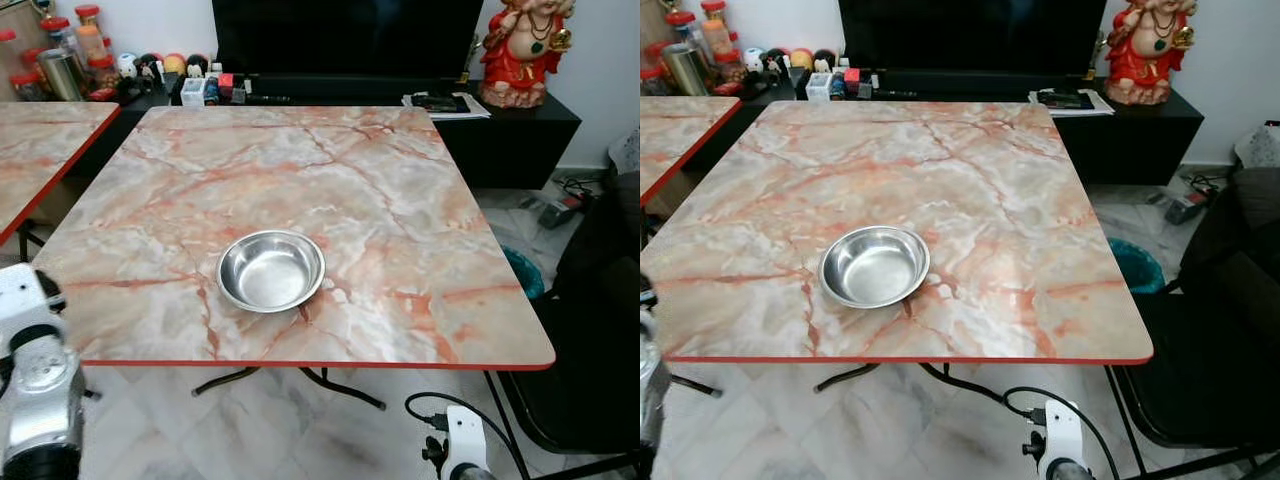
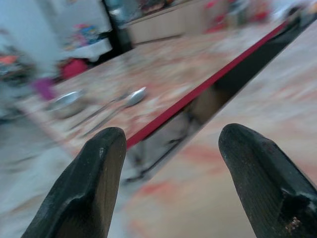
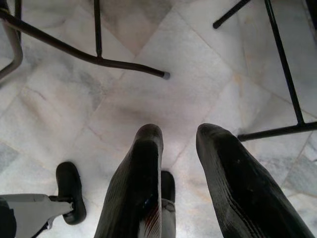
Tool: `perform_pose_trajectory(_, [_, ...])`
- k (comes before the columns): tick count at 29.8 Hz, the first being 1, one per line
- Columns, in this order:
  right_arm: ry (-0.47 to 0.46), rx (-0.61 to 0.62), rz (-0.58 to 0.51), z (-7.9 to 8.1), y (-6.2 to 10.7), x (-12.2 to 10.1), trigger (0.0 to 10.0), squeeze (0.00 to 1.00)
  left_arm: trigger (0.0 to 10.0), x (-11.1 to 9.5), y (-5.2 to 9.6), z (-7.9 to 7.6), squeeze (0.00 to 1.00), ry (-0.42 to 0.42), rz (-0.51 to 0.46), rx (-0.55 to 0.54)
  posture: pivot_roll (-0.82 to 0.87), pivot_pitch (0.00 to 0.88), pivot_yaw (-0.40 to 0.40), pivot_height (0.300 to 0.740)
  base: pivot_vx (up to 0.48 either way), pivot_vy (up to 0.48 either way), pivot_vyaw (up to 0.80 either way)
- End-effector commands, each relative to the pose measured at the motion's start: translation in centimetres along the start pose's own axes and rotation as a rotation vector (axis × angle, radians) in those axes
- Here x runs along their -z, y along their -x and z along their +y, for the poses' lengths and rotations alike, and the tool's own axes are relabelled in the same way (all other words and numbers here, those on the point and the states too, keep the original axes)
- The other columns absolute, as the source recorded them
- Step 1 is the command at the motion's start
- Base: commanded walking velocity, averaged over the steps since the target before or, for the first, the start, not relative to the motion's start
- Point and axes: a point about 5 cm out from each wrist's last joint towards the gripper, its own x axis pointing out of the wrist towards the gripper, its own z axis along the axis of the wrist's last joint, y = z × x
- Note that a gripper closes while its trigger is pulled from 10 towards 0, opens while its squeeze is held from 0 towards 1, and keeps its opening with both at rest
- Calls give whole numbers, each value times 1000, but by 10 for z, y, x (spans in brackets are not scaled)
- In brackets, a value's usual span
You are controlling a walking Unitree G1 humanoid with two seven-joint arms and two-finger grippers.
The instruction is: Setting the table
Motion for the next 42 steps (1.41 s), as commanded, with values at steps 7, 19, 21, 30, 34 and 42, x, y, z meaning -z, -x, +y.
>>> perform_pose_trajectory(7, [-7,2,12,0,1,4,10000,0,10000,70,18,49,0,-308,220,-222,45,0,-12,740,0,0,0])
perform_pose_trajectory(19, [-13,7,18,2,1,6,10000,0,10000,152,97,-16,0,-311,663,408,35,0,-5,740,0,0,0])
perform_pose_trajectory(21, [-13,9,17,2,1,6,10000,0,10000,155,110,-33,0,-278,690,519,25,0,3,740,0,0,0])
perform_pose_trajectory(30, [-12,26,20,-4,2,8,10000,0,10000,154,152,-84,0,-214,744,804,-19,0,18,740,0,0,0])
perform_pose_trajectory(34, [-10,34,20,-6,2,8,10000,0,10000,153,157,-91,0,-232,746,840,-35,0,26,740,0,0,0])
perform_pose_trajectory(42, [-20,44,22,-8,3,9,10000,0,10000,151,163,-100,0,-193,785,818,-50,0,33,740,0,0,0])
